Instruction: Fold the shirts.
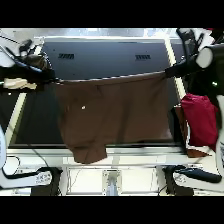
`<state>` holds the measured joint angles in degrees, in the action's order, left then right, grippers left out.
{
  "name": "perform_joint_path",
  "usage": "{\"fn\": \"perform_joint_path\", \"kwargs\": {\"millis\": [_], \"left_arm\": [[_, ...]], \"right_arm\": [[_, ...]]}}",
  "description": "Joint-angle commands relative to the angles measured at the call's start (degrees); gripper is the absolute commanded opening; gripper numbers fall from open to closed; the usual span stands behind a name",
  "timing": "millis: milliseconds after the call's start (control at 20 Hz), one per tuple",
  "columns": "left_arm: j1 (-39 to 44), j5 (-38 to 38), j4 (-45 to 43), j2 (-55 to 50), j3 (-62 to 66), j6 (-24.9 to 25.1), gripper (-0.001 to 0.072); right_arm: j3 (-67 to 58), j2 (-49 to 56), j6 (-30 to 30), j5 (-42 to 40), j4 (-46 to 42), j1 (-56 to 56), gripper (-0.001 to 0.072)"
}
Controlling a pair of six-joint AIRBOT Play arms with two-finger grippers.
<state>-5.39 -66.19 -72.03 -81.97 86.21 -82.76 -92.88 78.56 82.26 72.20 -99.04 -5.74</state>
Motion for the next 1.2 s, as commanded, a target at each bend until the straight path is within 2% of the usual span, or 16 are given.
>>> {"fn": "perform_joint_path", "kwargs": {"millis": [0, 100, 250, 350, 450, 600, 700, 900, 1000, 1150], "left_arm": [[2.3, 20.4, -4.9, -8.5, -0.5, -5.3, 0.0008], [2.6, 24.9, -2.0, -10.1, -0.5, -4.3, 0.0008], [3.3, 22.9, -0.3, -9.8, -0.5, 0.0, 0.0008], [3.5, 18.1, -1.3, -8.7, -0.5, 1.4, 0.0008], [3.9, 11.3, -5.8, -6.8, -0.9, 2.2, 0.0007], [4.9, 9.6, -10.9, -0.6, -6.6, 2.2, 0.0007], [5.0, 9.8, -13.1, 4.2, -13.5, -0.4, 0.0007], [5.5, 16.5, -12.8, 10.8, -27.5, -3.9, 0.0007], [6.6, 16.7, -12.8, 11.5, -30.3, -5.6, 0.0007], [9.4, 17.2, -12.9, 11.3, -32.1, -5.6, 0.0007]], "right_arm": [[0.5, 10.9, 0.6, -6.3, 4.0, 3.9, 0.0012], [0.5, 15.2, 0.6, -12.7, 7.1, 3.9, 0.0013], [0.5, 18.4, 1.2, -19.0, 7.8, 3.9, 0.0013], [0.5, 18.3, 1.2, -19.1, 6.3, 4.0, 0.0013], [0.5, 17.7, 1.2, -17.9, 5.1, 4.0, 0.0013], [0.5, 16.3, 1.2, -17.1, 4.7, 4.0, 0.0013], [0.5, 14.7, 1.2, -16.3, 4.4, 4.0, 0.0013], [1.6, 13.5, -1.2, -7.0, 3.8, 4.0, 0.0013], [4.3, 13.5, -1.1, -7.4, 4.2, 4.0, 0.0013], [10.4, 13.6, -0.9, -11.2, 3.9, 4.4, 0.0013]]}}
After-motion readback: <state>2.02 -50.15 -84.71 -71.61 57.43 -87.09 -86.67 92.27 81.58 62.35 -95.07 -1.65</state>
